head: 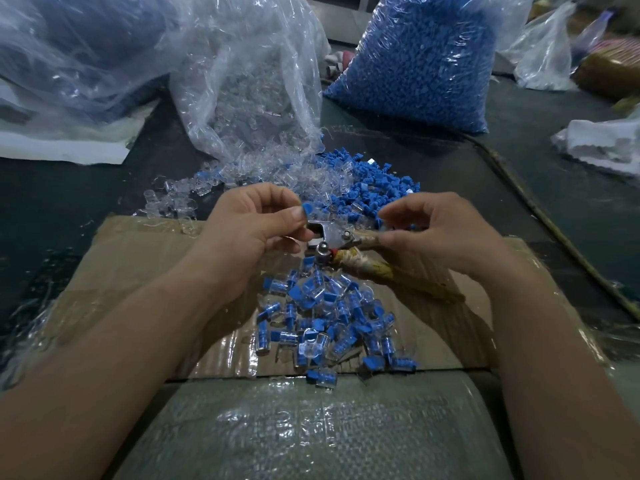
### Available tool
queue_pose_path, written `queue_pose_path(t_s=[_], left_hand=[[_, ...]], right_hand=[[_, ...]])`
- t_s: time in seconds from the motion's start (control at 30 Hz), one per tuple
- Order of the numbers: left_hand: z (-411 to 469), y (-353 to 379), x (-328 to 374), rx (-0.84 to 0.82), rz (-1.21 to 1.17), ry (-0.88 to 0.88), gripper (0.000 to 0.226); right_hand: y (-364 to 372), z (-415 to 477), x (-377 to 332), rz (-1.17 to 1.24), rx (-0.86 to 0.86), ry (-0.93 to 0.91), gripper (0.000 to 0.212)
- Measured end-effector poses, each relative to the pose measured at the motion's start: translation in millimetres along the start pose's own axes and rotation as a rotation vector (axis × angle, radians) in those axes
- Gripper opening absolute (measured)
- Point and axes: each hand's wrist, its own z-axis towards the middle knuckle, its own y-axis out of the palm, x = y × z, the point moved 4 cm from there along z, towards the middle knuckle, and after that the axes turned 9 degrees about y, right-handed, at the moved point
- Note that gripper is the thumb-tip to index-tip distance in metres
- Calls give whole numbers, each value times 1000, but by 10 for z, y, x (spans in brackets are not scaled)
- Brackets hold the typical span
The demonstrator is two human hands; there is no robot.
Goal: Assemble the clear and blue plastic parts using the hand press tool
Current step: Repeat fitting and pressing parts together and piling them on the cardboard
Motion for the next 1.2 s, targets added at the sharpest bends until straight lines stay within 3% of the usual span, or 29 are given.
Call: queue_pose_path(t_s=[0.13, 0.27, 0.53, 0.67, 0.77, 1.07, 1.2], left_hand=[[-3, -10, 10, 3, -7, 17, 8], [3, -5, 13, -2, -6, 14, 9], [-11, 3, 23, 26, -3, 8, 10], [-5, -3, 16, 53, 4, -10, 11], [-5, -2, 28, 74, 3, 2, 11], [-15, 10, 89, 129, 68, 93, 16], [-50, 34, 121, 135, 112, 119, 15]], right_hand=[[58, -32, 56, -100, -271, 85, 52], [129, 17, 56, -286, -234, 46, 71], [151, 2, -57, -408, -80, -45, 45], [218, 49, -118, -568, 34, -96, 21], [258, 81, -107, -616, 47, -96, 16], [77, -17, -143, -278, 312, -141, 21], [149, -59, -191, -209, 292, -169, 21]])
